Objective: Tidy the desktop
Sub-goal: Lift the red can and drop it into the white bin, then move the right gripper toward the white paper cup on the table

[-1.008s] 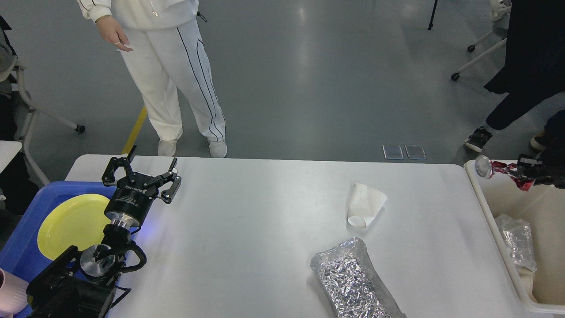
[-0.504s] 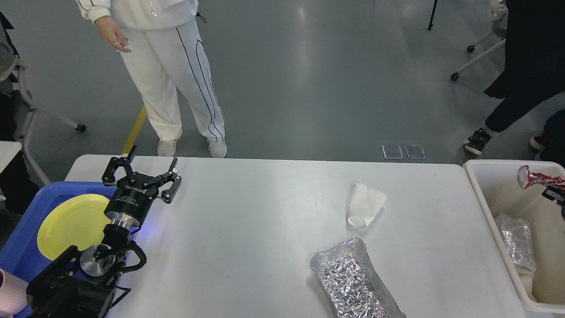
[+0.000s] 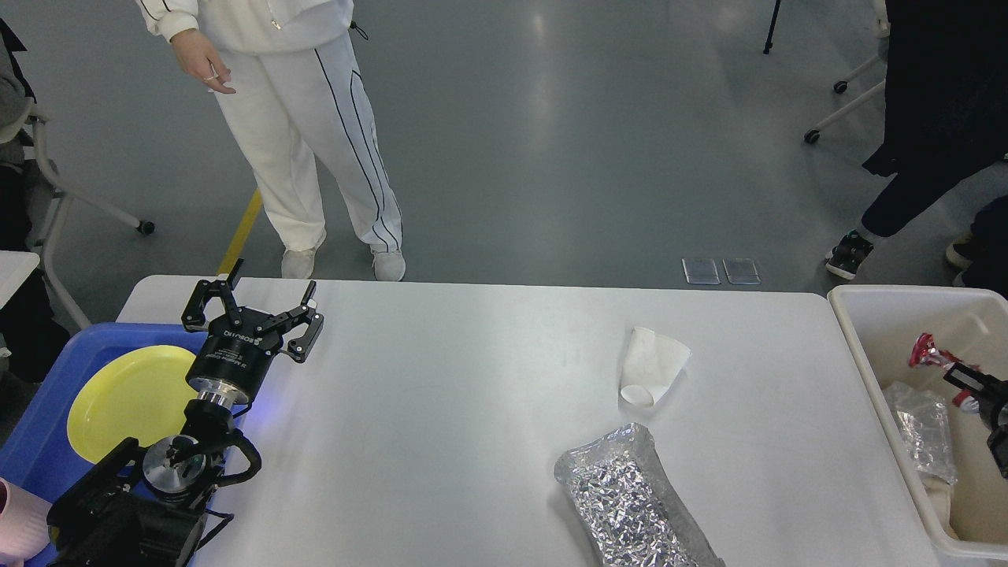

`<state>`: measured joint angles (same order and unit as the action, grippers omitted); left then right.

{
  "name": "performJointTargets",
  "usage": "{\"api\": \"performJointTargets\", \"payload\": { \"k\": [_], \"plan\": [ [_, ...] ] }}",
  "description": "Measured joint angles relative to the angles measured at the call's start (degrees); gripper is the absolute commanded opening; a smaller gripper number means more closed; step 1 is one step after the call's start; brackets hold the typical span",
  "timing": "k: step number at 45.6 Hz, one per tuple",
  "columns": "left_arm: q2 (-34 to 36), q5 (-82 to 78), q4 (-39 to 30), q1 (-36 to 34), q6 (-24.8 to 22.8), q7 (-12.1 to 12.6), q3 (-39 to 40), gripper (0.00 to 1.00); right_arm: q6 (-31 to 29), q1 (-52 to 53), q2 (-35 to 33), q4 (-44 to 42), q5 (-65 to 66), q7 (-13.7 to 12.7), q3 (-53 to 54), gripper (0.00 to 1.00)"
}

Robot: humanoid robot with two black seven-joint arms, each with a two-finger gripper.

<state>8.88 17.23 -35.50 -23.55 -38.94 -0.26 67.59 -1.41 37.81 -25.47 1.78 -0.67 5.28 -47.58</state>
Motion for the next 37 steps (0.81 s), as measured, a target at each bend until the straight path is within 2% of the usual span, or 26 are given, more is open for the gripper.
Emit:
{"api": "performJointTargets", "payload": {
  "k": [26, 32, 37],
  "plan": [
    [0.00, 0.00, 0.00, 0.00, 0.00, 0.00, 0.00, 0.96, -0.07, -0.43, 0.42, 0.68, -0.02, 0.24, 5.05, 1.00],
    [0.00, 0.00, 0.00, 0.00, 0.00, 0.00, 0.00, 0.96, -0.17, 1.95, -0.89, 4.63, 0.09, 0.36, 5.42, 1.00],
    [0.00, 0.00, -0.01, 0.00, 0.00, 0.00, 0.00, 0.96, -0.25, 9.11, -3.63, 10.91, 0.18, 0.33, 5.48, 1.00]
  ]
}}
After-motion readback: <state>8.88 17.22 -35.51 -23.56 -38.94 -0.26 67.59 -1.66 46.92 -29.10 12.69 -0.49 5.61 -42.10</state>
